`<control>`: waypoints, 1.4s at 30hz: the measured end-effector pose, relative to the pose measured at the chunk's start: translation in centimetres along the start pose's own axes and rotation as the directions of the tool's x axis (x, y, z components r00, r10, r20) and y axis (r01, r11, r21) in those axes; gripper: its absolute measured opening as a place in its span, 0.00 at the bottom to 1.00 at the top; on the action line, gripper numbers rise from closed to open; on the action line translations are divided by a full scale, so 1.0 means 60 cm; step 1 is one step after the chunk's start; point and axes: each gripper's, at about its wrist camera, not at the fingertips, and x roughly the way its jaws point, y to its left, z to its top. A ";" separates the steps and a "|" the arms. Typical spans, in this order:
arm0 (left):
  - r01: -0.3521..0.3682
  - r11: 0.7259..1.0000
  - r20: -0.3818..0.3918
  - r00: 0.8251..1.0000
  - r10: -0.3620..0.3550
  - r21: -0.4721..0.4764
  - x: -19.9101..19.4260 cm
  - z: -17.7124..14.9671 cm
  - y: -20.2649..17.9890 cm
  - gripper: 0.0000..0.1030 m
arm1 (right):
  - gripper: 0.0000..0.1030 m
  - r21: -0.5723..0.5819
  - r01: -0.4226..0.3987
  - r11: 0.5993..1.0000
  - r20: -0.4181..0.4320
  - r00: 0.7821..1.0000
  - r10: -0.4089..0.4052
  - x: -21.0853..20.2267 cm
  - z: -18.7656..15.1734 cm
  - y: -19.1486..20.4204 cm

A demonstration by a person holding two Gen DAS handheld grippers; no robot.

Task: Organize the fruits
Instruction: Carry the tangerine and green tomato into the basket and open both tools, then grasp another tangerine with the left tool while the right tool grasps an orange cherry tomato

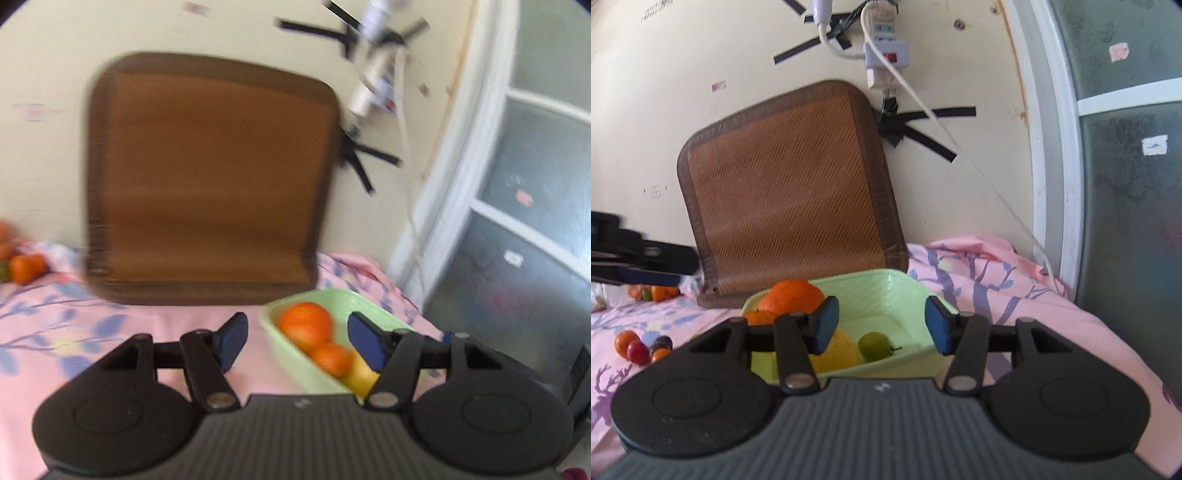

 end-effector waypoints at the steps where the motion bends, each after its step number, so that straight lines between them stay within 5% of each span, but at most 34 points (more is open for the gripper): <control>1: -0.029 0.999 0.018 0.999 0.030 -0.030 -0.025 0.004 0.028 0.60 | 0.52 0.005 -0.006 1.000 0.011 1.000 0.006 -0.005 0.002 0.001; 6: -0.217 0.968 0.051 0.973 0.225 -0.127 -0.115 0.003 0.147 0.60 | 0.52 -0.008 -0.103 0.995 0.069 0.992 0.104 -0.043 0.023 0.032; 9: -0.265 0.945 0.029 0.961 0.276 -0.191 -0.135 -0.011 0.199 0.60 | 0.52 -0.041 -0.205 0.978 0.052 0.977 0.207 -0.053 0.032 0.078; 14: -0.210 0.951 -0.043 0.978 0.205 -0.226 -0.102 -0.032 0.234 0.60 | 0.52 -0.130 -0.338 0.932 -0.096 0.940 0.327 -0.024 0.013 0.176; 17: -0.143 0.962 -0.101 0.987 0.122 -0.231 -0.067 -0.047 0.237 0.66 | 0.52 -0.170 -0.374 0.912 -0.202 0.919 0.339 0.011 -0.006 0.222; 24: -0.116 0.953 -0.145 0.986 0.077 -0.280 -0.006 -0.053 0.244 0.71 | 0.51 -0.188 -0.406 0.894 -0.335 0.882 0.331 0.069 -0.034 0.266; 33: -0.138 0.952 -0.166 0.982 0.095 -0.272 0.012 -0.067 0.245 0.42 | 0.50 -0.187 -0.412 0.892 -0.395 0.863 0.316 0.093 -0.048 0.275; 37: -0.141 0.950 -0.154 0.983 0.101 -0.279 0.006 -0.072 0.246 0.39 | 0.30 -0.199 -0.407 0.891 -0.428 0.854 0.295 0.103 -0.052 0.283; 42: -0.120 0.944 -0.143 0.987 0.078 -0.309 -0.030 -0.086 0.239 0.38 | 0.29 -0.180 -0.405 0.896 -0.418 0.857 0.303 0.085 -0.051 0.278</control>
